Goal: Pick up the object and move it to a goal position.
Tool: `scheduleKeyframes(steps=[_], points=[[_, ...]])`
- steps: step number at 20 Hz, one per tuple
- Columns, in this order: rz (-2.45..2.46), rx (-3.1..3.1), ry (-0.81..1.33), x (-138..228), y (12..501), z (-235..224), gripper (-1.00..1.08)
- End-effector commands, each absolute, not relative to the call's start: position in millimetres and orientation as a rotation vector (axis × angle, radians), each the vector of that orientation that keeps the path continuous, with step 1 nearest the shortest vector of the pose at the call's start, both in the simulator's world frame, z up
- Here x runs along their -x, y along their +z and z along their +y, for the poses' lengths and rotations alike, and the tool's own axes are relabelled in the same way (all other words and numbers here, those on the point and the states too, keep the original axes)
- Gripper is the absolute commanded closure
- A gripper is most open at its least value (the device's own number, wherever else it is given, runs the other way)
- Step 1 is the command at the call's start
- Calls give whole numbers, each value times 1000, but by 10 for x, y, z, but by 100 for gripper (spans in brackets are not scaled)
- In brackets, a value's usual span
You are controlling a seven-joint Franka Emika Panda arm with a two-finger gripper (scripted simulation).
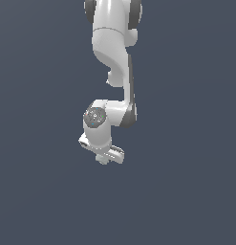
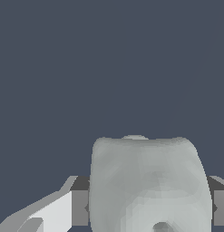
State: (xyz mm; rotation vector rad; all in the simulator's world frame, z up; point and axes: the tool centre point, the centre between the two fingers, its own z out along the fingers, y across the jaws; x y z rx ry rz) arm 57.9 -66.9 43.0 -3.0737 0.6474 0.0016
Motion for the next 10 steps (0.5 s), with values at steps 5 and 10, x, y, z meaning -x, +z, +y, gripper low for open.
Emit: scheduleKeyframes(steps=[5, 10], points=[[650, 3074, 0, -434, 604, -1103, 108], [651, 3073, 0, -261, 812, -1621, 108]])
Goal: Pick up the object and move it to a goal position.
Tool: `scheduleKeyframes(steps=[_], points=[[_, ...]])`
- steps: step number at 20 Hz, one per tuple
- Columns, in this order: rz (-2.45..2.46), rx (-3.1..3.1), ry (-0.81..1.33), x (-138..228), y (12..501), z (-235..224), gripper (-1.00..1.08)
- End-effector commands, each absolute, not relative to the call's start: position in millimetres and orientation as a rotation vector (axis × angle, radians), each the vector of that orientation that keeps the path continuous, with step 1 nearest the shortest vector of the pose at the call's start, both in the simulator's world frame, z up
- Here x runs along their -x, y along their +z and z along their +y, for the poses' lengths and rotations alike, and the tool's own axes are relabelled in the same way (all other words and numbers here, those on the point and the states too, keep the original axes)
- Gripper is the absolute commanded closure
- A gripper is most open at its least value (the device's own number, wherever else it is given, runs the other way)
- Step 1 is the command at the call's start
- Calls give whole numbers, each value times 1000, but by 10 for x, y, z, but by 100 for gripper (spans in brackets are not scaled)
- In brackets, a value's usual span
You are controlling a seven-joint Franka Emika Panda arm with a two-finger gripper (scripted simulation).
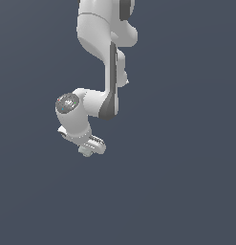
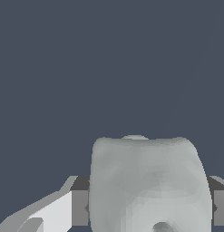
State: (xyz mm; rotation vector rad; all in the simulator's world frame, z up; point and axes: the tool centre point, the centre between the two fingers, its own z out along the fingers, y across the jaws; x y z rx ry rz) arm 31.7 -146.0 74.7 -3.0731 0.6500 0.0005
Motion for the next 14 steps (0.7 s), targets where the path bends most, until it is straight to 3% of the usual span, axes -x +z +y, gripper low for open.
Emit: scheduleKeyframes(steps=[1, 7, 14], points=[[651, 3073, 0, -229, 853, -1723, 108], [651, 3073, 0, -89, 1039, -2187, 108], [650, 3074, 0, -60, 1105, -2353, 108]])
